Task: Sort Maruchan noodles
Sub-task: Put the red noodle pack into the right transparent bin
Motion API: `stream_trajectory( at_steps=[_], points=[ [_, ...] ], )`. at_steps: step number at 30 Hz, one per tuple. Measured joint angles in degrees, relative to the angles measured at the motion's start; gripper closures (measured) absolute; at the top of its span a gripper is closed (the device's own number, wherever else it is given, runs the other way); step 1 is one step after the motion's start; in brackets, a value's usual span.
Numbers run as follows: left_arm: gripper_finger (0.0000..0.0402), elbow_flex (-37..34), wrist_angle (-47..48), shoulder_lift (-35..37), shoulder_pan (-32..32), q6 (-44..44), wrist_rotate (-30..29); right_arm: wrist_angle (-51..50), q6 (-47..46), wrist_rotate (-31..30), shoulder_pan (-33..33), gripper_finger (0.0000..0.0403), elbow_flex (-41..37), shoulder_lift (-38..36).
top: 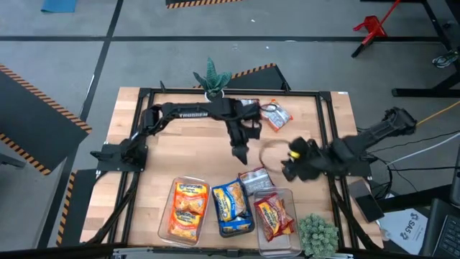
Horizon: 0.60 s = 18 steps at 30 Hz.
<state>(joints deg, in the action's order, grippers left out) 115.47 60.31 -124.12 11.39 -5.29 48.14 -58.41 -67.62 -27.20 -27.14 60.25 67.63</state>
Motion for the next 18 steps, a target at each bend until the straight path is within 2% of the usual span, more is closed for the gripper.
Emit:
stream_trajectory(
  at_steps=[4, 6, 8, 13, 18],
  points=[
    [0.0184, 0.0, 7.1, 0.4, 3.1, 7.4, 2.9, 0.4, 3.4, 9.3, 10.3, 0.0135, 0.0, 2.2],
    [0.0184, 0.0, 11.4, 0.4, 4.0, 12.3, 2.9, 1.5, 4.9, 12.8, 13.5, 0.0102, 0.0, 3.6],
    [0.0184, -1.0, 11.8, 0.5, 5.0, 14.3, 3.2, 2.5, 5.9, 14.5, 15.5, 0.0079, 0.0, 5.6],
    [0.0184, -6.4, 10.8, 2.6, 9.9, 15.0, 5.6, 5.5, 7.9, 19.5, 18.0, 0.0064, 0.0, 11.2],
    [0.0184, -14.0, 9.7, 5.2, 13.8, 16.4, 3.3, 8.4, 8.0, 21.8, 18.3, 0.0063, 0.0, 16.5]
  ],
)
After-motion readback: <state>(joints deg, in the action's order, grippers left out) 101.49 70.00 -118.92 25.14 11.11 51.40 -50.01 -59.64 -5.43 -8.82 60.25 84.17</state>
